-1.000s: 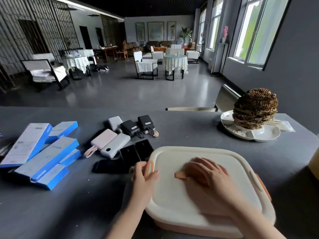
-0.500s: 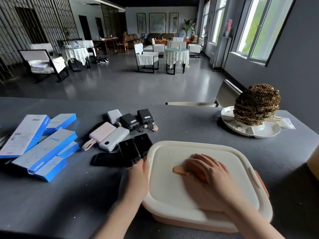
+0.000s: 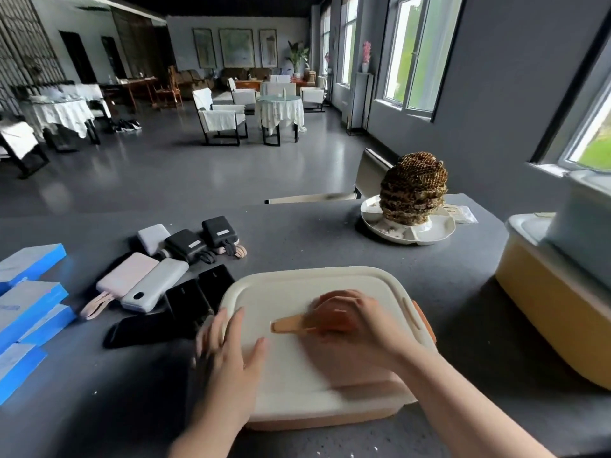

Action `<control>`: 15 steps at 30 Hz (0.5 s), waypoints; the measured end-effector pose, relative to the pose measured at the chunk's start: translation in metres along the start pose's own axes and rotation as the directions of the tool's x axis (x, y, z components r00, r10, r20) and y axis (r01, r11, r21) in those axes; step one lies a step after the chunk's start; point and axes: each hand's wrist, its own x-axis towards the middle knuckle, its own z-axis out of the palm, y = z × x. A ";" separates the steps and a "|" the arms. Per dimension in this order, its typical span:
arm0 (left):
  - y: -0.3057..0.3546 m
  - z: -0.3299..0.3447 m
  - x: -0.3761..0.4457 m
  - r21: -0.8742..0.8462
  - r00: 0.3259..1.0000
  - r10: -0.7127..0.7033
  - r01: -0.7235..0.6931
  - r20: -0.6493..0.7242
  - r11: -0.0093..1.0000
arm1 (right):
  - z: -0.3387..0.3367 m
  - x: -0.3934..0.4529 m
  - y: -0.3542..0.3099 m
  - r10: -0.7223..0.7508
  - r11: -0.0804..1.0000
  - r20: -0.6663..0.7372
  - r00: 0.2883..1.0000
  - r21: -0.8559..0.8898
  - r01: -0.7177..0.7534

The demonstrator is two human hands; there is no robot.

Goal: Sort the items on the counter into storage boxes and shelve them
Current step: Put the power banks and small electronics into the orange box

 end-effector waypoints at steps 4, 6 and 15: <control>0.004 0.003 0.007 0.037 0.999 -0.022 0.020 0.049 0.999 | 0.010 0.003 -0.010 0.013 0.990 -0.066 0.998 -0.142 -0.023; 0.004 -0.001 0.014 -0.007 0.996 -0.056 0.056 0.070 0.998 | 0.017 0.001 -0.014 0.040 0.972 -0.059 0.997 -0.228 -0.053; 0.033 0.001 0.049 -0.089 0.998 0.053 -0.055 -0.023 0.994 | -0.061 -0.007 -0.041 -0.031 0.966 -0.408 0.912 -0.245 -0.076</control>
